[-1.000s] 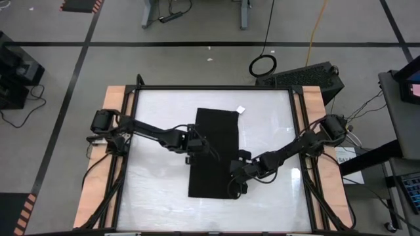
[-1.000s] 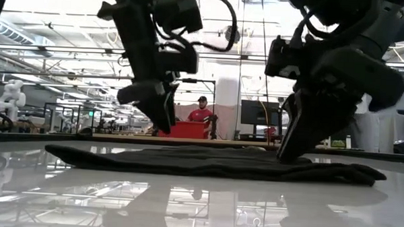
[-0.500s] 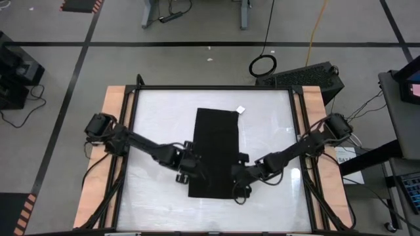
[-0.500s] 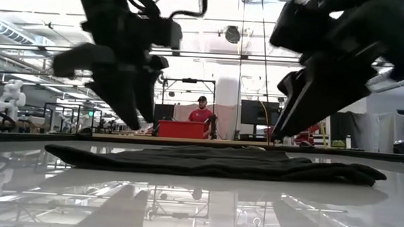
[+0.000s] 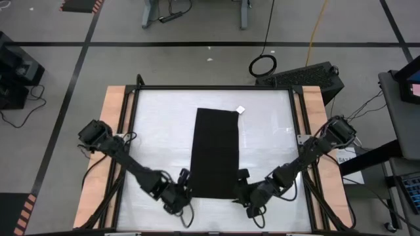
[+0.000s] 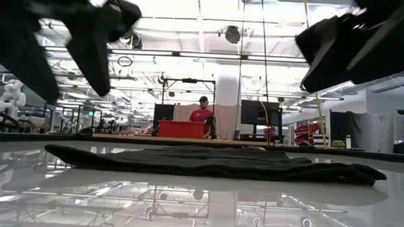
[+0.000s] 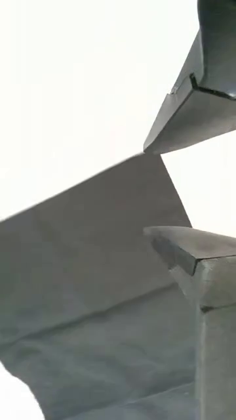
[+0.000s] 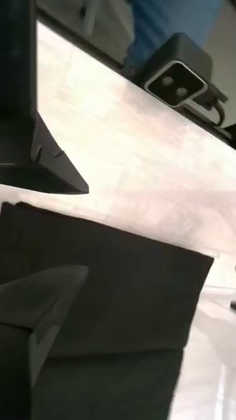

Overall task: Roll towel
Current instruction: Roll the black towel

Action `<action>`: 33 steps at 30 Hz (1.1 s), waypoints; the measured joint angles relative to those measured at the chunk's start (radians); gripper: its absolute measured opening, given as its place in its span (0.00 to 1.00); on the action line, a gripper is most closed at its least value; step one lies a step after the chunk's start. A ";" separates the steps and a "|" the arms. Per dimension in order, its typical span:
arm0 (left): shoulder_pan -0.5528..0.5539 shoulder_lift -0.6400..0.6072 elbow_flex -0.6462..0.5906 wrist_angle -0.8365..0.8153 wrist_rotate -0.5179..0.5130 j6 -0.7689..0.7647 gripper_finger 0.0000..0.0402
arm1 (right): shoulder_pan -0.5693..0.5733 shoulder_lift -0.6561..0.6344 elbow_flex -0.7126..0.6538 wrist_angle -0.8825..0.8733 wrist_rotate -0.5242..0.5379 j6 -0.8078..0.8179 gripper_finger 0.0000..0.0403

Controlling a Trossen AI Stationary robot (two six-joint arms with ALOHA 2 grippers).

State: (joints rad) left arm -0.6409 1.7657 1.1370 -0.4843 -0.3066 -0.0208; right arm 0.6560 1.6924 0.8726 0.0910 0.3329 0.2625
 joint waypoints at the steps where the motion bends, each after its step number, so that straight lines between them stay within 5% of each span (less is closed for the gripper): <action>1: -0.016 0.000 0.000 0.010 -0.015 0.000 0.49 | 0.011 0.000 0.000 -0.001 0.014 -0.013 0.45; 25: -0.128 0.141 -0.031 0.103 -0.255 -0.044 0.49 | 0.099 0.037 0.002 0.008 0.084 -0.031 0.45; 33: -0.128 0.172 -0.029 0.106 -0.266 0.001 0.49 | 0.099 0.073 0.002 0.011 0.095 0.001 0.45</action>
State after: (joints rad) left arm -0.7692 1.9380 1.1080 -0.3779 -0.5725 -0.0197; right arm 0.7547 1.7657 0.8742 0.1024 0.4282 0.2637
